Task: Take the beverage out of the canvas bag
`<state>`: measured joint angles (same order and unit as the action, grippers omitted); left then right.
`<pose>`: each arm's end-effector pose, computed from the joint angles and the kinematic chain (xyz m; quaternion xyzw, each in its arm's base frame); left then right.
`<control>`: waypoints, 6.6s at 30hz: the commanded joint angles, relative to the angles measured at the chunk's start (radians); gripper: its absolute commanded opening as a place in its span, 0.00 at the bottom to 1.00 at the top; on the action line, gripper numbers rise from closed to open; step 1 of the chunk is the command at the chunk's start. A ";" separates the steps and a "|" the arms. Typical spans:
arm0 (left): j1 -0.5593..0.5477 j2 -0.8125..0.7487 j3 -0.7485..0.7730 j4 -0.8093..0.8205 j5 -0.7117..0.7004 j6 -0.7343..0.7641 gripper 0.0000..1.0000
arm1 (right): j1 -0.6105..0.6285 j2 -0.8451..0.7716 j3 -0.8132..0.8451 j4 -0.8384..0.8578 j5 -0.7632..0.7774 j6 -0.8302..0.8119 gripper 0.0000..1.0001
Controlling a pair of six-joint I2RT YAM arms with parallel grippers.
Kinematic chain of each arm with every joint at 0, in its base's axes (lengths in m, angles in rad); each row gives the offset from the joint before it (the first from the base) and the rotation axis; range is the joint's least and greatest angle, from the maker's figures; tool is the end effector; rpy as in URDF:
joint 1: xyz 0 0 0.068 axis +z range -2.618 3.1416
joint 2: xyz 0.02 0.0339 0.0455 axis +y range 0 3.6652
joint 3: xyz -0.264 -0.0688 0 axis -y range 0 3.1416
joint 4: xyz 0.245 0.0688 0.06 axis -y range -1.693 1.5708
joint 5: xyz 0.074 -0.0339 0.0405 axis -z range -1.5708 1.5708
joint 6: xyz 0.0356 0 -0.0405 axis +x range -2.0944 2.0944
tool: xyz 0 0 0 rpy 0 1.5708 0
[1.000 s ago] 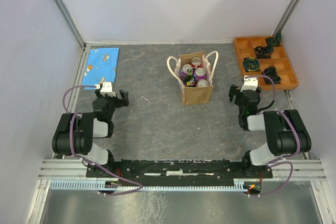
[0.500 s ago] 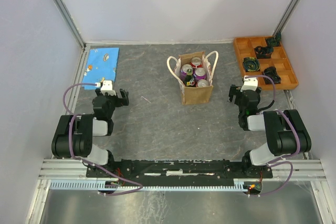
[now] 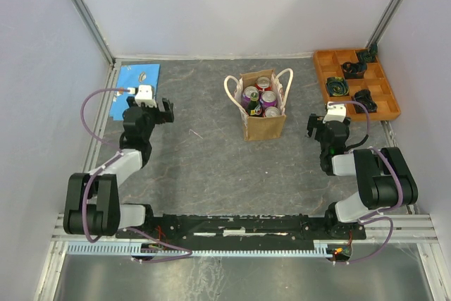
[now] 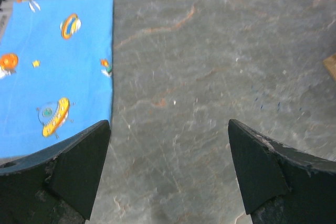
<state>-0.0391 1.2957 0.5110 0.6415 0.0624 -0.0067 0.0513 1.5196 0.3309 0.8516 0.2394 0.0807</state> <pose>0.2722 -0.0129 0.2213 0.0327 0.7551 -0.0386 0.6537 0.2561 0.0047 0.1363 0.0810 0.8088 -0.0593 0.5795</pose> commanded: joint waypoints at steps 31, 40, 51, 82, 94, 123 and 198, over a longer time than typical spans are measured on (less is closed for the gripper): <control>-0.498 0.350 0.941 -0.483 0.418 0.032 0.34 | -0.003 -0.009 0.028 0.024 -0.008 -0.004 0.99; -0.550 0.446 0.963 -0.480 0.479 0.111 0.42 | -0.002 -0.009 0.028 0.024 -0.008 -0.004 0.99; -0.572 0.523 0.943 -0.435 0.486 0.134 0.51 | -0.002 -0.009 0.028 0.024 -0.008 -0.004 0.99; -0.571 0.643 0.744 -0.077 0.450 0.110 0.57 | -0.002 -0.009 0.028 0.024 -0.008 -0.004 0.99; -0.571 0.659 0.762 -0.075 0.480 0.075 0.03 | -0.003 -0.009 0.028 0.024 -0.008 -0.004 0.99; -0.572 0.537 1.183 -0.240 0.492 0.104 0.03 | -0.002 -0.009 0.028 0.024 -0.008 -0.004 0.99; -0.256 0.535 0.559 0.345 0.230 0.069 0.04 | -0.003 -0.009 0.028 0.024 -0.008 -0.004 0.99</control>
<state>-0.2939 1.8549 1.0401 0.7872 0.3099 0.0635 0.0513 1.5196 0.3309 0.8516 0.2390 0.0807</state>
